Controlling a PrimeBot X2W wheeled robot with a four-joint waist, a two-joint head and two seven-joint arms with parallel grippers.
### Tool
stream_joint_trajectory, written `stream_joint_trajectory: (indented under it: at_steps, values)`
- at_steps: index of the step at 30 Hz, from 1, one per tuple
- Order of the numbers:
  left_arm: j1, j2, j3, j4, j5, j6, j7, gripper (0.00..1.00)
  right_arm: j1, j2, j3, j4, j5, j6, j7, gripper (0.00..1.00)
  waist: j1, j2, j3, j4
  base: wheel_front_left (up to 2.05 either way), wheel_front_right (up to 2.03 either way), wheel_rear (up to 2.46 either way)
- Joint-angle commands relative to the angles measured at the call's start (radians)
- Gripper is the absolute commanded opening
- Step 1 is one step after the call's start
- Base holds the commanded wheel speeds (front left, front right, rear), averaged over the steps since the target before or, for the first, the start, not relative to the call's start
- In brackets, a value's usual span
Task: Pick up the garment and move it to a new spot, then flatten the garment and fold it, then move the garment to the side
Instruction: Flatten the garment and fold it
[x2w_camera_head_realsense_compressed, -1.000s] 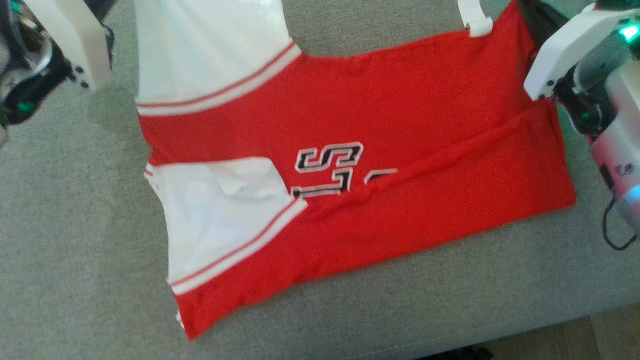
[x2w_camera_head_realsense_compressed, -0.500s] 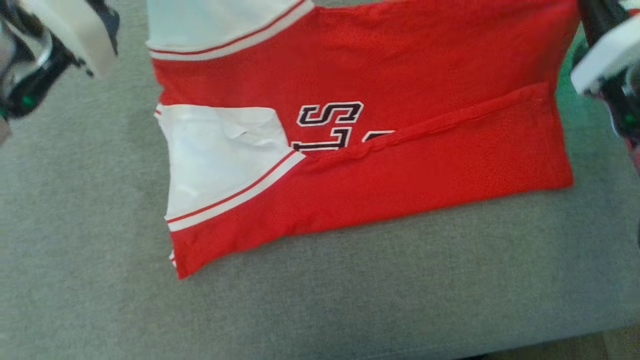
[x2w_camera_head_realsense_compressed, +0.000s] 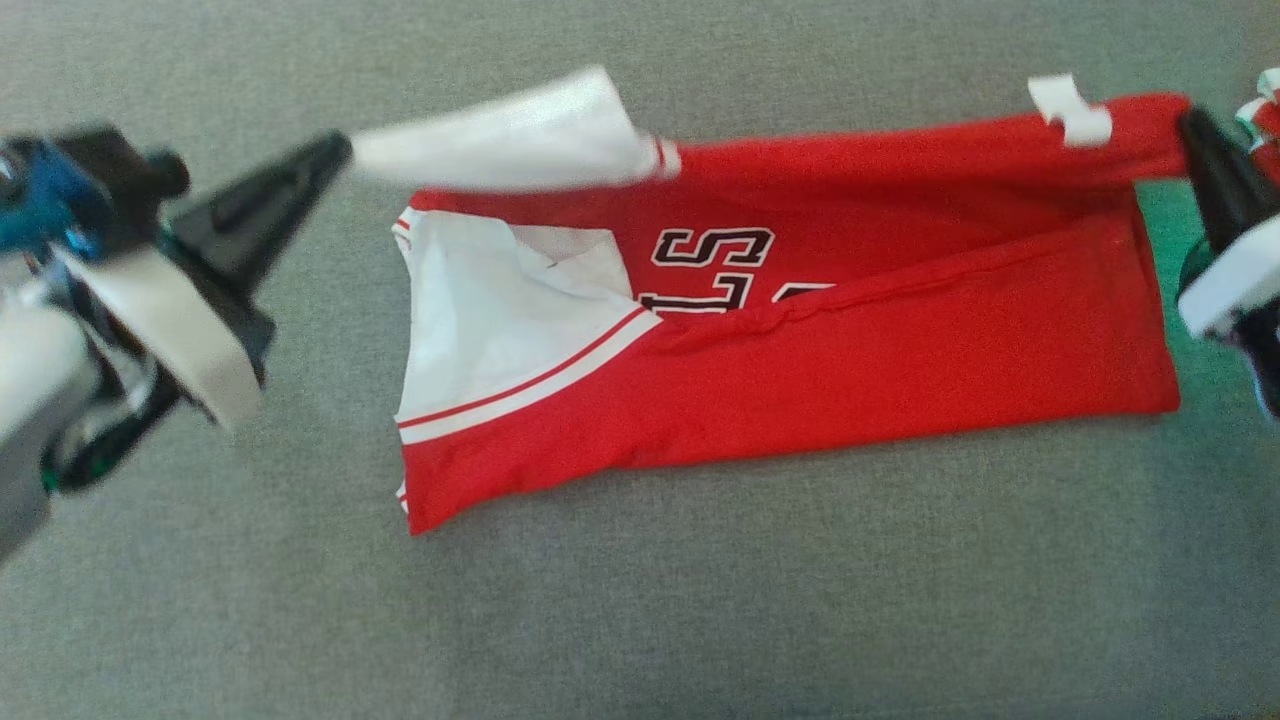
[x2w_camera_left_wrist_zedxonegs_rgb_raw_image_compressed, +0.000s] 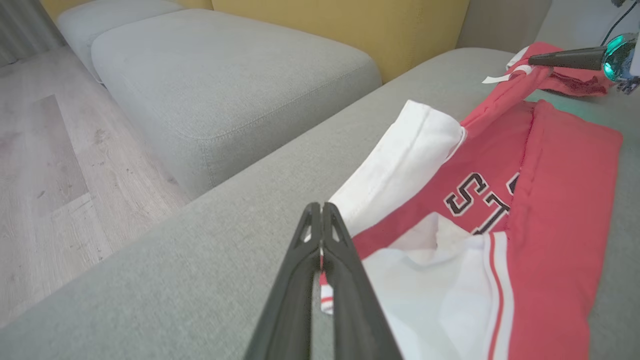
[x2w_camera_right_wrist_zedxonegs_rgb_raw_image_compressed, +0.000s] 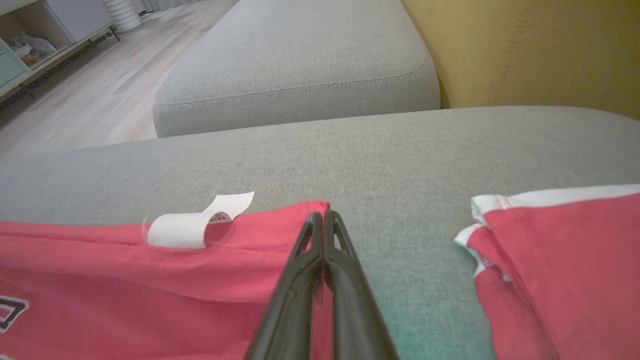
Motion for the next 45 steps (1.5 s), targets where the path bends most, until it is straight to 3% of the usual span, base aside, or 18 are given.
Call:
stream_joint_trajectory:
  at_steps: [1, 10, 15, 16, 17, 18, 19, 20, 21, 26, 30, 34, 37, 39, 45]
  values:
    - [0.014, 0.059, 0.049, -0.039, 0.019, 0.023, -0.008, 0.0, 0.058, -0.04, -0.012, -0.034, 0.002, 0.007, -0.012, 0.0, 0.0001, 0.0, -0.011, 0.007, 0.0, 0.0, 0.0]
    - [0.216, 0.084, 0.046, -0.158, 0.08, 0.119, -0.01, 0.0, 0.225, -0.046, -0.095, -0.108, -0.023, 0.007, -0.006, 0.0, 0.0001, 0.0, -0.029, 0.021, 0.0, 0.0, 0.0]
    - [0.289, 0.052, 0.046, -0.152, 0.082, 0.16, -0.018, 0.0, 0.287, -0.024, -0.144, -0.135, -0.038, 0.007, 0.005, 0.0, 0.0001, 0.0, -0.033, 0.029, 0.0, 0.0, 0.0]
    - [0.307, 0.033, 0.046, -0.139, 0.077, 0.172, -0.031, 0.0, 0.302, -0.015, -0.155, -0.142, -0.043, 0.007, 0.008, 0.06, 0.0001, 0.0, -0.035, 0.03, 0.0, 0.0, 0.0]
    - [0.326, 0.011, 0.048, -0.123, 0.068, 0.187, -0.051, 0.0, 0.317, -0.006, -0.167, -0.148, -0.047, 0.007, 0.008, 0.19, 0.0001, 0.0, -0.037, 0.031, 0.0, 0.0, 0.0]
    - [0.344, -0.014, 0.05, -0.104, 0.059, 0.199, -0.075, 0.0, 0.329, 0.005, -0.178, -0.153, -0.053, 0.007, 0.005, 0.45, 0.0001, 0.0, -0.04, 0.03, 0.0, 0.0, 0.0]
    - [0.363, -0.038, 0.054, -0.081, 0.05, 0.212, -0.098, 0.07, 0.341, 0.016, -0.19, -0.158, -0.059, 0.007, 0.001, 1.0, 0.0001, 0.0, -0.043, 0.029, 0.0, 0.0, 0.0]
    - [0.381, -0.063, 0.057, -0.055, 0.046, 0.225, -0.117, 0.32, 0.353, 0.03, -0.2, -0.162, -0.064, 0.007, -0.004, 1.0, 0.0001, 0.0, -0.049, 0.029, 0.0, 0.0, 0.0]
    - [0.399, -0.089, 0.067, -0.029, 0.039, 0.241, -0.136, 1.0, 0.366, 0.043, -0.21, -0.168, -0.067, 0.007, -0.013, 1.0, 0.0001, 0.0, -0.056, 0.029, 0.0, 0.0, 0.0]
    - [0.514, -0.234, 0.197, 0.065, 0.053, 0.369, -0.174, 1.0, 0.452, 0.1, -0.266, -0.174, -0.101, 0.007, -0.074, 1.0, 0.0001, 0.0, -0.111, 0.032, 0.0, 0.0, 0.0]
    - [0.661, -0.35, 0.403, 0.026, 0.222, 0.474, -0.175, 1.0, 0.523, 0.158, -0.323, -0.176, -0.145, 0.007, -0.124, 1.0, 0.0001, 0.0, -0.155, 0.039, 0.0, 0.0, 0.0]
    - [0.832, -0.475, 0.6, -0.061, 0.428, 0.536, -0.175, 1.0, 0.565, 0.223, -0.4, -0.171, -0.181, 0.007, -0.153, 1.0, 0.0001, 0.0, -0.186, 0.057, 0.0, 0.0, 0.0]
    - [0.927, -0.563, 0.696, -0.121, 0.57, 0.551, -0.175, 1.0, 0.566, 0.255, -0.452, -0.149, -0.218, 0.007, -0.159, 1.0, 0.0001, 0.0, -0.199, 0.084, 0.0, 0.0, 0.0]
    - [0.986, -0.629, 0.746, -0.159, 0.68, 0.532, -0.175, 1.0, 0.543, 0.274, -0.501, -0.112, -0.261, 0.007, -0.16, 1.0, 0.0001, 0.0, -0.206, 0.118, 0.0, 0.0, 0.0]
    - [1.041, -0.703, 0.8, -0.19, 0.816, 0.465, -0.175, 1.0, 0.464, 0.305, -0.644, 0.01, -0.338, 0.007, -0.144, 1.0, 0.0001, 0.0, -0.203, 0.176, 0.0, 0.0, 0.0]
